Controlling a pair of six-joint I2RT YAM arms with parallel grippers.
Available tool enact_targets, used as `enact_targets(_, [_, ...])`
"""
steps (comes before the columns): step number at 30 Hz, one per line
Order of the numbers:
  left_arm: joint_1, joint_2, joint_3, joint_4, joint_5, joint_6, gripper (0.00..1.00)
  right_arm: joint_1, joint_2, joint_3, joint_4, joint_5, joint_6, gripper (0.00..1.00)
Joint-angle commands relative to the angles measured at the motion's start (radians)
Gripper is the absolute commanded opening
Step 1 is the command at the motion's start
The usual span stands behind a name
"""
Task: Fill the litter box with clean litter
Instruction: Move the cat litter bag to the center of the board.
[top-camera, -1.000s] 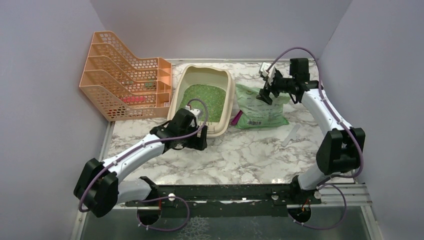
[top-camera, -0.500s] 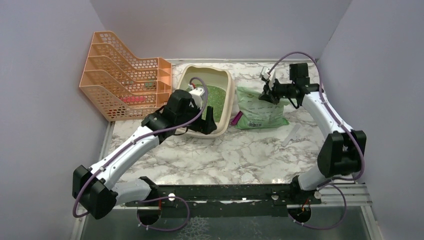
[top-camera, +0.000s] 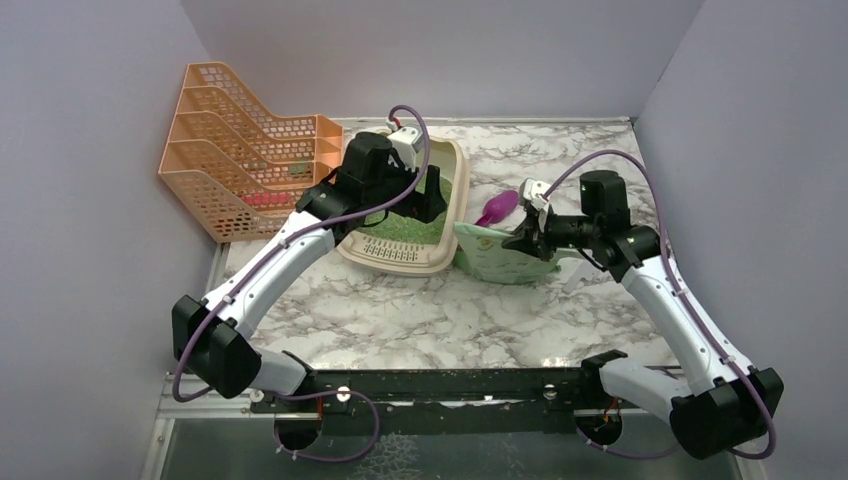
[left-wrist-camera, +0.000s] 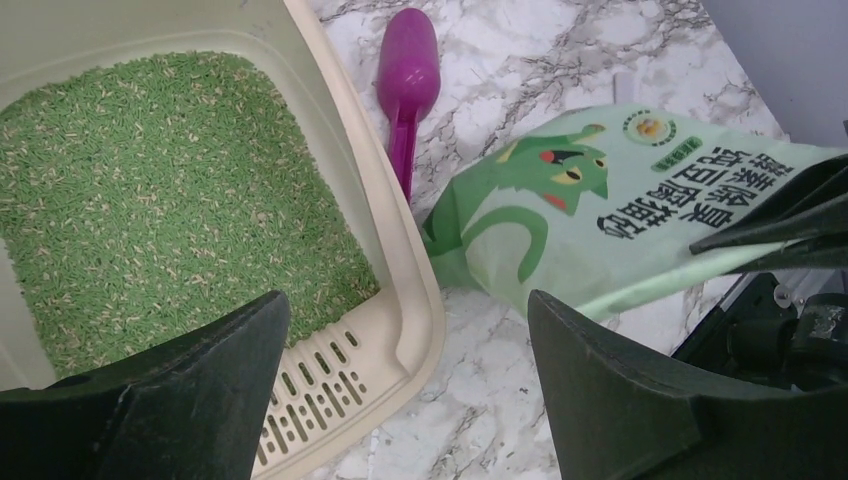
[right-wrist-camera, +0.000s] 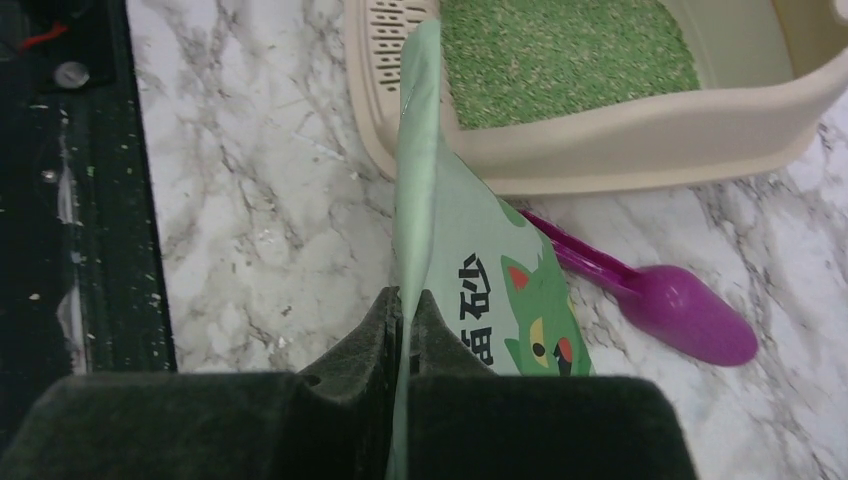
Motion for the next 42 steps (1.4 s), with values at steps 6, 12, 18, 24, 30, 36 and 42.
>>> enact_targets(6, [0.011, -0.124, 0.014, 0.020, 0.029, 0.044, 0.90, 0.062, -0.065, 0.065, 0.049, -0.245, 0.072, 0.01])
enact_targets(12, [0.011, -0.180, 0.004, 0.007, 0.042, 0.125, 0.91, 0.146, -0.049, 0.043, 0.228, -0.255, 0.223, 0.01])
enact_targets(18, [0.011, -0.172, -0.044, 0.005, 0.230, 0.173, 0.92, 0.271, -0.003, -0.022, 0.320, -0.043, 0.193, 0.01])
enact_targets(24, [-0.002, -0.085, -0.059, 0.009, 0.434, 0.173, 0.91, 0.272, 0.016, -0.060, 0.231, 0.063, 0.047, 0.17])
enact_targets(30, [-0.089, 0.013, -0.054, -0.002, 0.475, 0.211, 0.90, 0.272, -0.056, -0.109, 0.353, 0.127, 0.160, 0.41])
enact_targets(36, [-0.179, 0.108, -0.045, -0.050, 0.382, 0.241, 0.82, 0.270, -0.081, -0.080, 0.350, 0.338, 0.267, 0.42])
enact_targets(42, [-0.197, 0.119, -0.063, -0.106, 0.305, 0.267, 0.54, 0.230, -0.073, -0.047, 0.466, 0.878, 0.476, 0.62])
